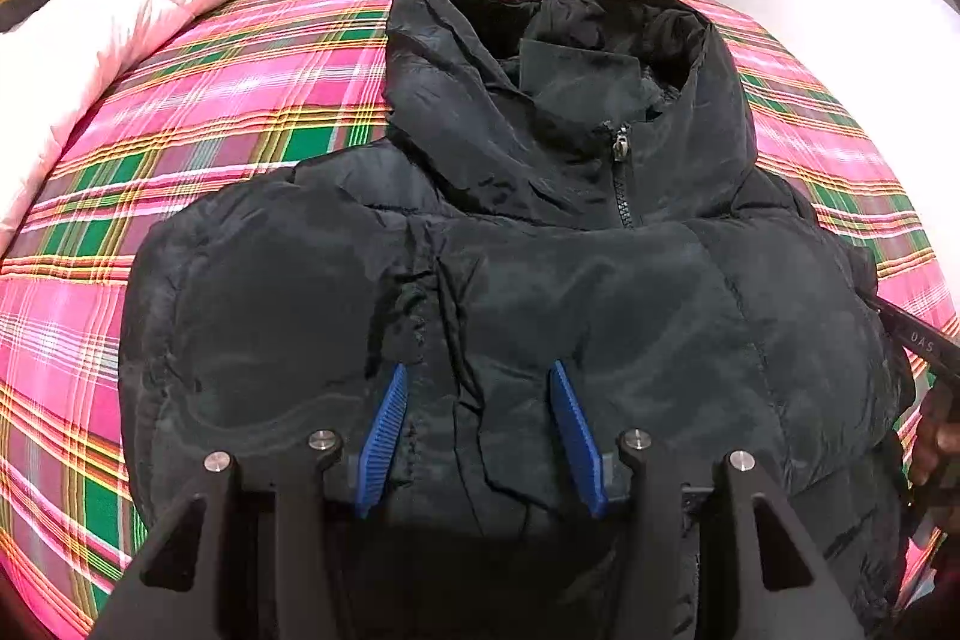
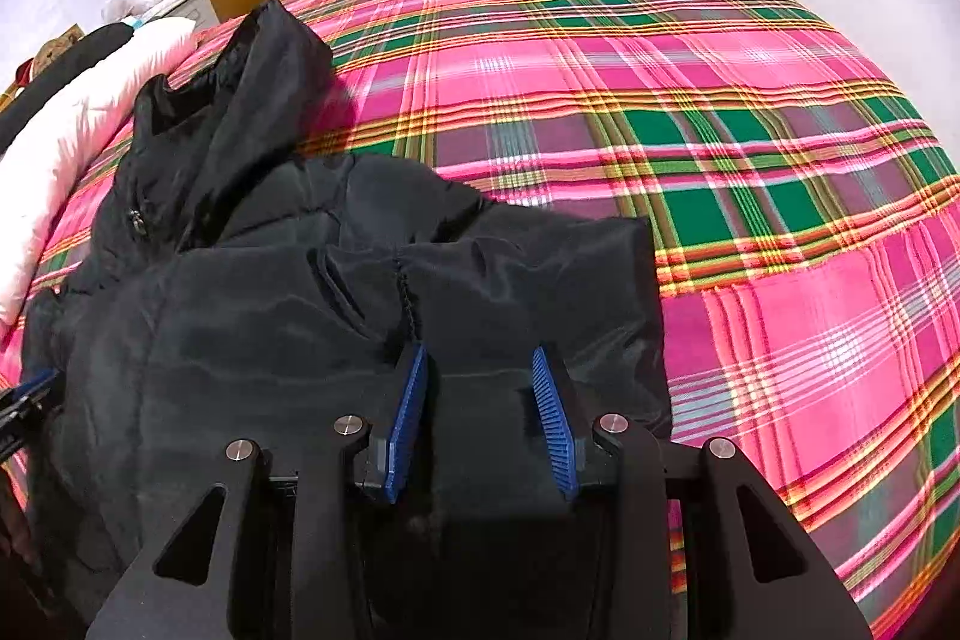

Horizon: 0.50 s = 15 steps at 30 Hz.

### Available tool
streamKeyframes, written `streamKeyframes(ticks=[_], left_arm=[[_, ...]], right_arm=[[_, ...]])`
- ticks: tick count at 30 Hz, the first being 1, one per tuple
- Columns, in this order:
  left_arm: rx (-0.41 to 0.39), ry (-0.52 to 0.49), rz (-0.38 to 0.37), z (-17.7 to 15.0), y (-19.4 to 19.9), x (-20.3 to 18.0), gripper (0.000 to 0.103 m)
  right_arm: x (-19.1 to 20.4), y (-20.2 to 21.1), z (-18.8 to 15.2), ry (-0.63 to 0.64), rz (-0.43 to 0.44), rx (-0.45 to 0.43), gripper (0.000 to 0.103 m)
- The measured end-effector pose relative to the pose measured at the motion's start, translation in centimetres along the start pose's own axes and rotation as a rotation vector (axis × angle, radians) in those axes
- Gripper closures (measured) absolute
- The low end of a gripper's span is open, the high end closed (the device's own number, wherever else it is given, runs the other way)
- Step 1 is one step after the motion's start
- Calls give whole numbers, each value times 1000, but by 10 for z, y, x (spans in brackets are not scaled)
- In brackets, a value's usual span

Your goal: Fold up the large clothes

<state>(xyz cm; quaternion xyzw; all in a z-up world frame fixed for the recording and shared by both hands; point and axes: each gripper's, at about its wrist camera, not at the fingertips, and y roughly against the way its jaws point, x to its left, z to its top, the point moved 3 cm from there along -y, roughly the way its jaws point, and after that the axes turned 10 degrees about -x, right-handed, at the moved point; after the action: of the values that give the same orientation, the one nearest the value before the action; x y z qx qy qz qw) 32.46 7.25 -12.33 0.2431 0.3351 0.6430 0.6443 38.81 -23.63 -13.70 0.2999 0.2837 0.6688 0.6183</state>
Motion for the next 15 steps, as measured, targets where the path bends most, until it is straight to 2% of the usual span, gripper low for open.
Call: streamKeyframes(ticks=[5,8,12,14,15], left_arm=[[-9,-5,-7,-3,-1,1,50],[-22,4,13,5,12,2,52],[-104,-29,8,7,46,-5,52],[-94,-53,-2,1,48,-10,52],[-58,-71,6,-5,42,-12,52]], right_arm=[[1,9,7,17,-10,23,65],[6,42,15,11,29,-35,65],[21,75,5,41,75,-80,65],[30,77,-7,59,88,-69,65],[35,73,-14,75,93,-54,65]])
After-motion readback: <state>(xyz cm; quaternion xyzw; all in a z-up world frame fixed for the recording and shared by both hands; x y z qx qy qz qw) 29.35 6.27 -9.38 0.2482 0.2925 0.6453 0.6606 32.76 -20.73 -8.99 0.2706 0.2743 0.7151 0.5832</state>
